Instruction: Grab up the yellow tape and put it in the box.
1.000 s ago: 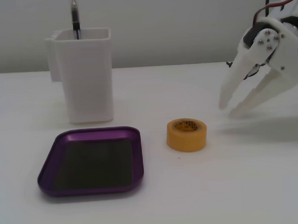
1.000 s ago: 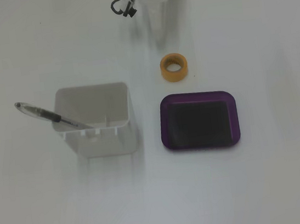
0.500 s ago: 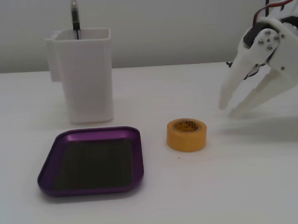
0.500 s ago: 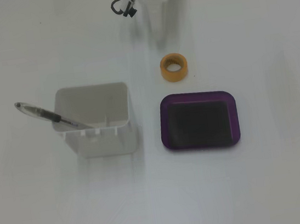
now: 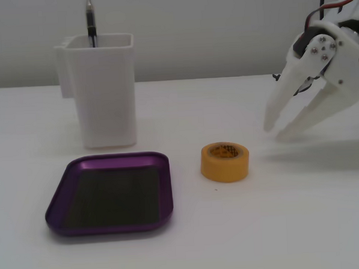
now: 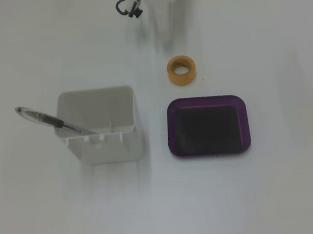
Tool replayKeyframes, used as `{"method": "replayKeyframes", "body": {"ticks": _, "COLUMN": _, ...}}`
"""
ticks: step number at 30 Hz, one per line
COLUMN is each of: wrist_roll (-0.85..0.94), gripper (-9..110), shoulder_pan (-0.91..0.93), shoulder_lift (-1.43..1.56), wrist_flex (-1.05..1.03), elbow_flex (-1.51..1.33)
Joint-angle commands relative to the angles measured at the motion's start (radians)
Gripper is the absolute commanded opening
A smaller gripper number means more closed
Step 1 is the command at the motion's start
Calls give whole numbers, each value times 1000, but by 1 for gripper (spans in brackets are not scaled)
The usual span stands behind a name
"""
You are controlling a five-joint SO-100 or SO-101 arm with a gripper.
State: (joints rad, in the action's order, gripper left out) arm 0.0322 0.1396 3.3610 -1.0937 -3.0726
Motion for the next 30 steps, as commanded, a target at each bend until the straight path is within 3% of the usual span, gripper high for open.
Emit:
{"method": "replayKeyframes", "body": {"ticks": 1, "wrist_roll": 2, "gripper": 3, "shoulder_pan": -3, "shoulder_lift": 80, "wrist_flex": 8, "elbow_flex": 0}}
{"method": "replayKeyframes", "body": {"ticks": 30, "wrist_roll": 11, "gripper": 3, "shoulder_pan": 2, "shoulder_lift": 15, "wrist_flex": 52, "elbow_flex": 196}}
